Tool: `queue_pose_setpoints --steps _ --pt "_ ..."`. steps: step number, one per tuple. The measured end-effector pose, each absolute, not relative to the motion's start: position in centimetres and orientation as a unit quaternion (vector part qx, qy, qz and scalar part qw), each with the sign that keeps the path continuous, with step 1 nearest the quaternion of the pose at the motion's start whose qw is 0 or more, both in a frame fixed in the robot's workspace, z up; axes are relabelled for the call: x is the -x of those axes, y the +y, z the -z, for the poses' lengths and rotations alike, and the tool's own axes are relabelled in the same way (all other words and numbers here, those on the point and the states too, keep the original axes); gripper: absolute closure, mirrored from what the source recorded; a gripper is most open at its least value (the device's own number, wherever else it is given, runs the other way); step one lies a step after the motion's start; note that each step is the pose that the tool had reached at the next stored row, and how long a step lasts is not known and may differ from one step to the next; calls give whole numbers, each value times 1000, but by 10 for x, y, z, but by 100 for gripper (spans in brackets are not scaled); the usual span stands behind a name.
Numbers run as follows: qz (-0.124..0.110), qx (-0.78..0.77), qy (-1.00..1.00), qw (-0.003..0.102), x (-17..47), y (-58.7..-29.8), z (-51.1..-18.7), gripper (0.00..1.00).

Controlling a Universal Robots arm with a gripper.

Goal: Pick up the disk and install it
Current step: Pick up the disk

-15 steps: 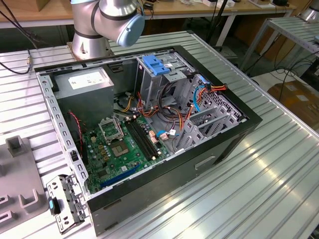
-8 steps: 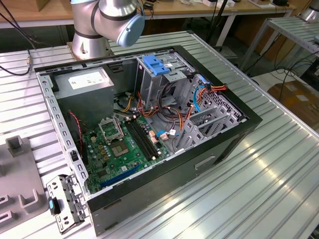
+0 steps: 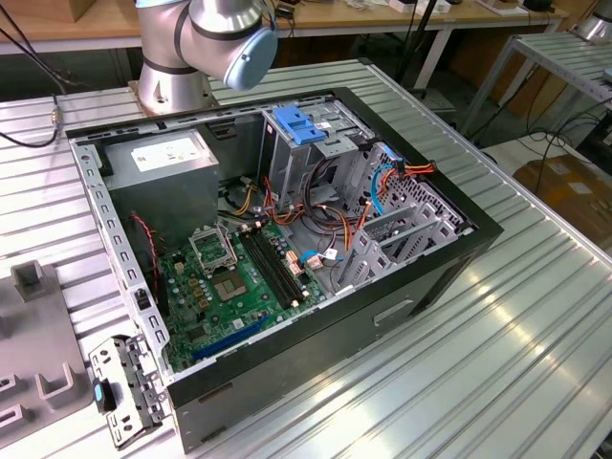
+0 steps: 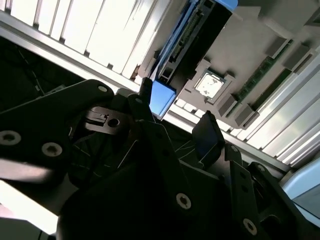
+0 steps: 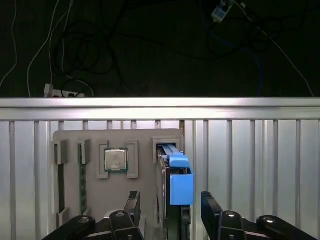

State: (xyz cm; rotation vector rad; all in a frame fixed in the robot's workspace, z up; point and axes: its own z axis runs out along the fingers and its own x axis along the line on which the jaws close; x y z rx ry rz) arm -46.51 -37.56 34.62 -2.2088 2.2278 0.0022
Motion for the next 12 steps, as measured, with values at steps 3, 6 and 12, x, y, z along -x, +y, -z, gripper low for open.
queue_pose_setpoints --steps 3,6,12 --pt "-1 704 710 2 465 -375 -346 40" --pt "-1 704 710 2 465 -375 -346 40" --pt "-1 704 710 3 465 -375 -345 40"
